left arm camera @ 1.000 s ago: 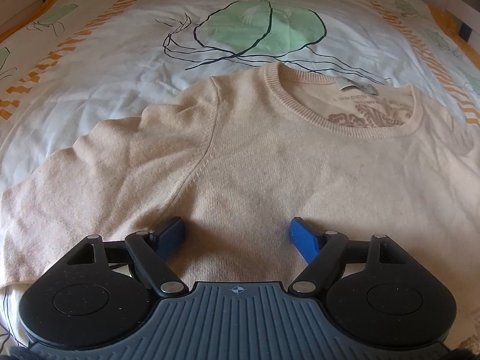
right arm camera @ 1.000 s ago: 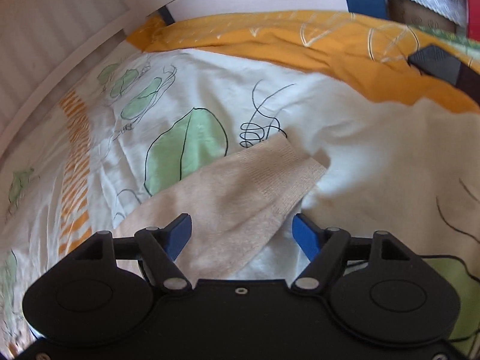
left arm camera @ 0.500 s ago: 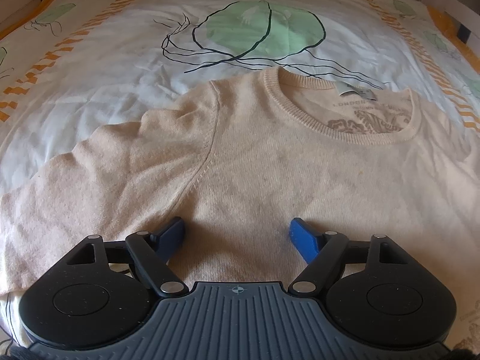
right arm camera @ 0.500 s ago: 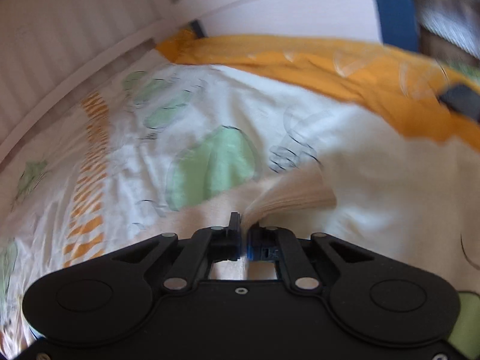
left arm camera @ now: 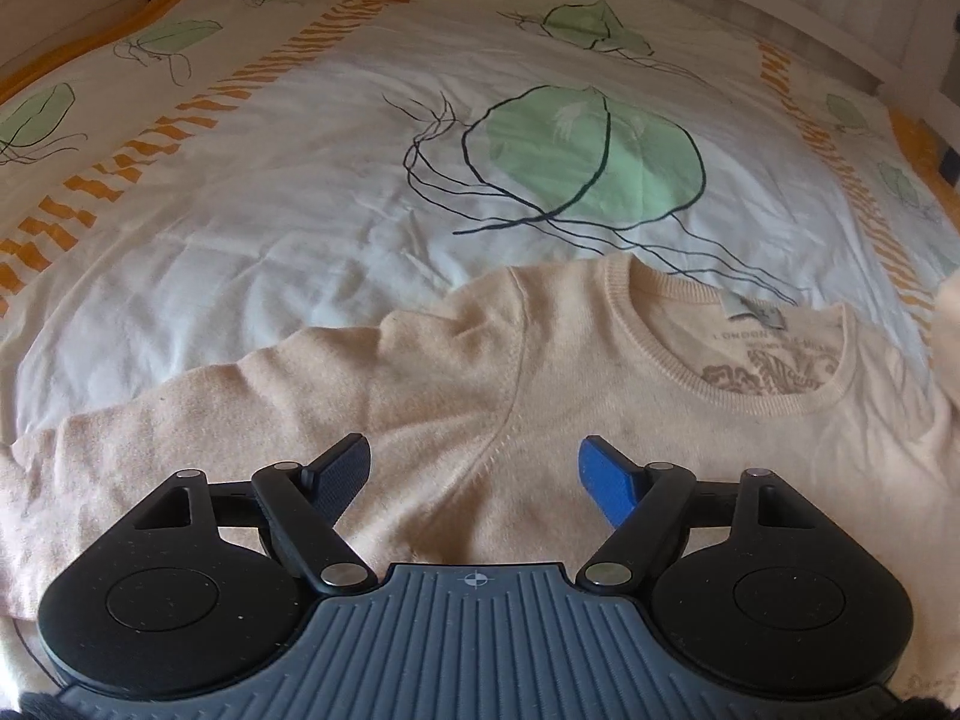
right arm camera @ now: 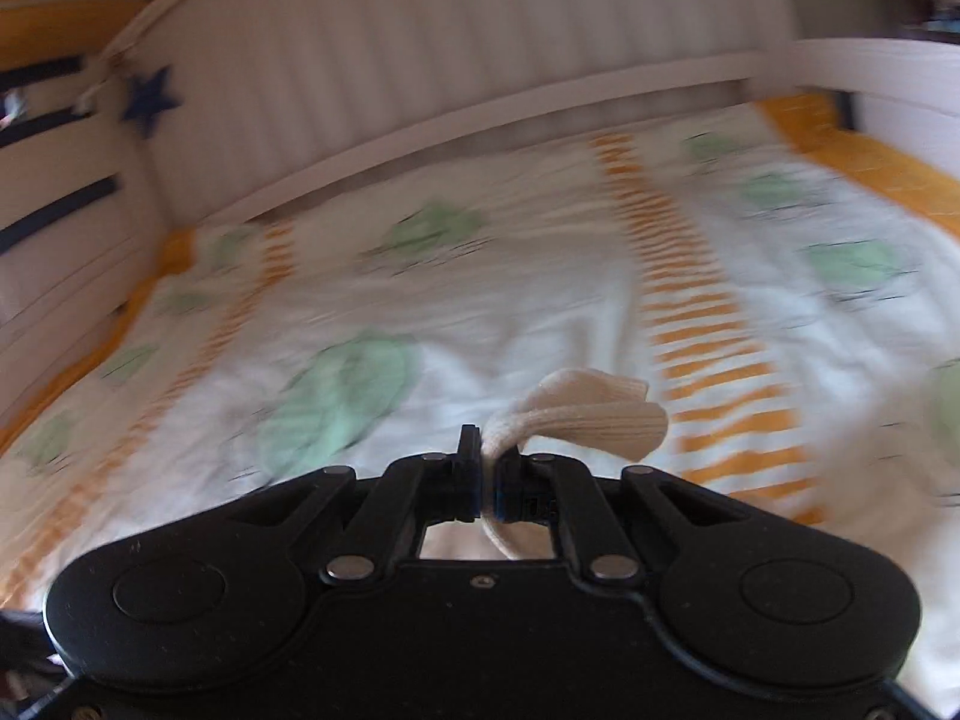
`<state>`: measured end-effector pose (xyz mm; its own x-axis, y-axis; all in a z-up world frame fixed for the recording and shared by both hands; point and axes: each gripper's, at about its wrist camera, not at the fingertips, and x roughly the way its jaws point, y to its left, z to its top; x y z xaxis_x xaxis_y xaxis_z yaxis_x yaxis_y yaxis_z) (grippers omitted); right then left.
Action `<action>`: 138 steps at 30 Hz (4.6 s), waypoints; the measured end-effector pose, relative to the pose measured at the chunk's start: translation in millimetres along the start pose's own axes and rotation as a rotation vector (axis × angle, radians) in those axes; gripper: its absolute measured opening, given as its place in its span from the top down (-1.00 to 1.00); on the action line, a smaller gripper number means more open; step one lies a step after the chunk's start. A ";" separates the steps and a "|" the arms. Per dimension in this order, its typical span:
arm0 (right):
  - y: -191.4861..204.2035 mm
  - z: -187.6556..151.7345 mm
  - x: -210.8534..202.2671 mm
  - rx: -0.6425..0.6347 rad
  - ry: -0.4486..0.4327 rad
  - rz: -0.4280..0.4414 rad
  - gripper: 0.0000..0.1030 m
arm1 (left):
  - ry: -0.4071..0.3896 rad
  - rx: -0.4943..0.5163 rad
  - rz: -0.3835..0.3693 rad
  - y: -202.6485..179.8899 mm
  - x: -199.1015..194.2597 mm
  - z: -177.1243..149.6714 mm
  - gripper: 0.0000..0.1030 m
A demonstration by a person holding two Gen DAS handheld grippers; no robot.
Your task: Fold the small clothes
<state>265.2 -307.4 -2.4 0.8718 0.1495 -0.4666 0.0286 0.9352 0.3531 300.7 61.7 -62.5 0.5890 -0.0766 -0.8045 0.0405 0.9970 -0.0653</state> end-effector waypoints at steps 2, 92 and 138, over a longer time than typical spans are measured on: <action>32.8 -11.3 21.3 -0.023 0.033 0.063 0.76 | -0.008 -0.022 0.004 6.6 -2.2 3.6 -0.48; -101.9 -55.3 60.5 -0.012 0.228 -0.145 0.14 | 0.031 0.127 -0.123 -36.0 45.6 -17.2 -0.01; -35.6 -61.5 37.4 -0.349 0.081 -0.184 -0.42 | 0.023 0.145 -0.122 -36.2 46.7 -18.3 -0.02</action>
<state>266.7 -315.3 -82.3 0.8257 -0.0188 -0.5639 0.0005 0.9995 -0.0325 311.9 21.9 -108.6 0.5540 -0.1954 -0.8093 0.2276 0.9706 -0.0785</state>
